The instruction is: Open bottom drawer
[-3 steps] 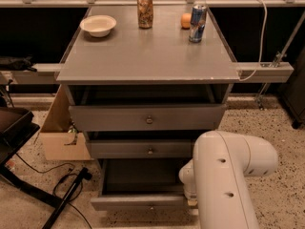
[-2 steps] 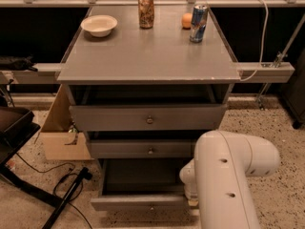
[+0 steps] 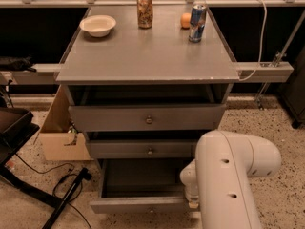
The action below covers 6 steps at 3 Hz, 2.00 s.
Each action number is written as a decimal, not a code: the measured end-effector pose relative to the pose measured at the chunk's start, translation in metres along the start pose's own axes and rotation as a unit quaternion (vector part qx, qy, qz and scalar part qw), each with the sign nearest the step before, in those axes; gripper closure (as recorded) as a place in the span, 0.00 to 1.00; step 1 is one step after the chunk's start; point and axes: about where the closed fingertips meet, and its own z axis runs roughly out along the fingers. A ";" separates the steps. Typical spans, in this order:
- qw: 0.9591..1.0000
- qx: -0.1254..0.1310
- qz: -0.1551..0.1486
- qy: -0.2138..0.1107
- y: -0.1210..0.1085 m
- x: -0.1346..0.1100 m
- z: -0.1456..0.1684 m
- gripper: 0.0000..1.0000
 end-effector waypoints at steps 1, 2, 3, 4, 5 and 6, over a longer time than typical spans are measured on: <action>1.000 -0.011 0.003 0.002 0.014 0.007 0.002 1.00; 1.000 -0.012 0.003 0.002 0.013 0.006 0.002 1.00; 1.000 -0.023 0.006 0.003 0.028 0.012 0.004 1.00; 0.999 -0.035 0.008 0.003 0.040 0.018 0.004 1.00; 0.999 -0.042 0.010 0.004 0.048 0.020 0.005 1.00; 0.998 -0.057 0.012 0.006 0.066 0.028 0.008 1.00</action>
Offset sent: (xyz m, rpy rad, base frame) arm -0.3387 -0.1345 0.0400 -0.0163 0.4879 -0.1761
